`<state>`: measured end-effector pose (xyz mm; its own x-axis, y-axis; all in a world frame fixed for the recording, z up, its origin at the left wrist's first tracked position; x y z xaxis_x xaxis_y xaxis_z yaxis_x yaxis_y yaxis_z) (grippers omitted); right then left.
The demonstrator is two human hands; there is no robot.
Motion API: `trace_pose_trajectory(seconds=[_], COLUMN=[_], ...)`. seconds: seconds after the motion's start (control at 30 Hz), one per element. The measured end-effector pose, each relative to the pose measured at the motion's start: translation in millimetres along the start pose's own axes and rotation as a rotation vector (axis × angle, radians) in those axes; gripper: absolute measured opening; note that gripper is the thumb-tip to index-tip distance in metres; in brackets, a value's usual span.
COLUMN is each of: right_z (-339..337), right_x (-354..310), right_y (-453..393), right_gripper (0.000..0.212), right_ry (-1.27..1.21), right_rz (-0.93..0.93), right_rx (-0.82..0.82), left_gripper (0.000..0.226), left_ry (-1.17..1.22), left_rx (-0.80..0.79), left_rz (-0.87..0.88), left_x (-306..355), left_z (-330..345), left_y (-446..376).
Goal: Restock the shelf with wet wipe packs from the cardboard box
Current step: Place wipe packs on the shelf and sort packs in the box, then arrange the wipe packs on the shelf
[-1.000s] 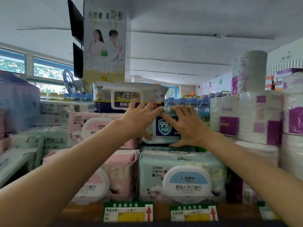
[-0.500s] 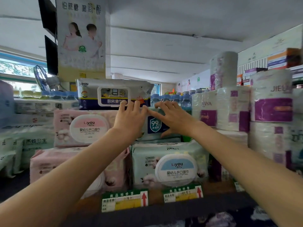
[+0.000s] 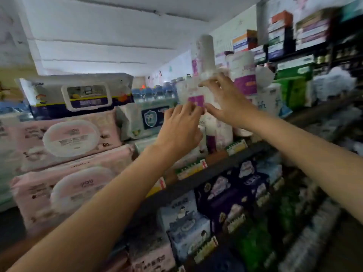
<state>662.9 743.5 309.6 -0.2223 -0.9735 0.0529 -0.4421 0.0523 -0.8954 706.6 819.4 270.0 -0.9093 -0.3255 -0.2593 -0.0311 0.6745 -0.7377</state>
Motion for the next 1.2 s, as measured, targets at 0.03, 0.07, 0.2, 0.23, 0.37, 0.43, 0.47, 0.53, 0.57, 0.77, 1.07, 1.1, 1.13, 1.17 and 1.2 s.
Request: trace_pose_trajectory(seconds=[0.03,0.07,0.2,0.23,0.37,0.43,0.47,0.53,0.57,0.77,1.07,1.1,1.13,1.17,1.2], right_z=[-18.3,-36.8,-112.5,-135.5,-255.2,-318.3,-347.7,-399.4,-418.6,-452.9,-405.5,-395.1,-387.7,-385.2,-386.3], right_x=[11.1,24.6,93.8,107.2,117.3,97.7,84.6,58.3,44.9,-7.6,-80.2,-81.1,-80.6,-78.6,-75.1], right_y=[26.7,58.4,231.2,281.9,484.6,569.3,608.8,689.0,728.3,939.6,1176.6,1189.6,1199.7,1205.2,1206.9], right_gripper=[0.045,0.042,0.041,0.039,0.033,0.029,0.029,0.032,0.033,0.033,0.103,0.111,0.117,0.118,0.117], right_ry=[0.031,0.062,0.273,0.314,0.474,0.503,0.51,0.523,0.508,0.32,0.38,0.369,0.384,0.432,0.497], right_rz=[0.034,0.092,0.512,0.612,1.038,1.24,1.335,1.511,1.597,1.918,2.455,2.502,2.538,2.559,2.552], right_rx=[-0.019,-0.074,-0.551,-0.67,-1.013,-1.071,-1.089,-1.133,-1.153,-1.105,-0.956,-0.89,-0.848,-0.839,-0.857], left_gripper=[0.049,0.05,0.045,0.046,0.048,0.048,0.048,0.048,0.047,0.042,0.044,0.044,0.043,0.042,0.042], left_ry=[0.086,0.17,0.379,0.42,0.585,0.638,0.659,0.692,0.717,0.781,0.685,0.669,0.662,0.659,0.664], left_rx=[-0.01,-0.034,-0.238,-0.292,-0.469,-0.513,-0.532,-0.573,-0.608,-0.826,-1.094,-1.121,-1.141,-1.159,-1.171], left_rz=[0.063,0.134,0.418,0.478,0.766,0.921,0.986,1.093,1.131,1.254,1.315,1.328,1.333,1.329,1.322], left_x=[33.9,71.1,236.5,278.7,439.1,505.4,534.9,590.8,617.0,761.1,894.8,901.7,907.6,912.0,914.8], left_z=[8.4,18.2,62.1,68.7,64.8,53.1,47.6,40.3,38.6,51.2,106.3,111.4,115.6,119.0,121.9], left_y=[1.0,3.9,42.1,56.9,136.3,179.8,200.6,238.6,257.0,377.8,569.0,584.5,597.5,606.7,612.7])
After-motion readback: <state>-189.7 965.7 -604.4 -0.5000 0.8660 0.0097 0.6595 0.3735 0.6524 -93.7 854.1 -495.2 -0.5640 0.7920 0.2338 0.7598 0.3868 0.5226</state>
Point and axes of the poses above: each hand's wrist, its own y-axis away from the middle knuckle, its own z-axis out of the palm, x = y × z, the point moved 9 cm from there along -y, towards the middle knuckle, and after that the axes turned 8 degrees about x, right-handed, at the moved point
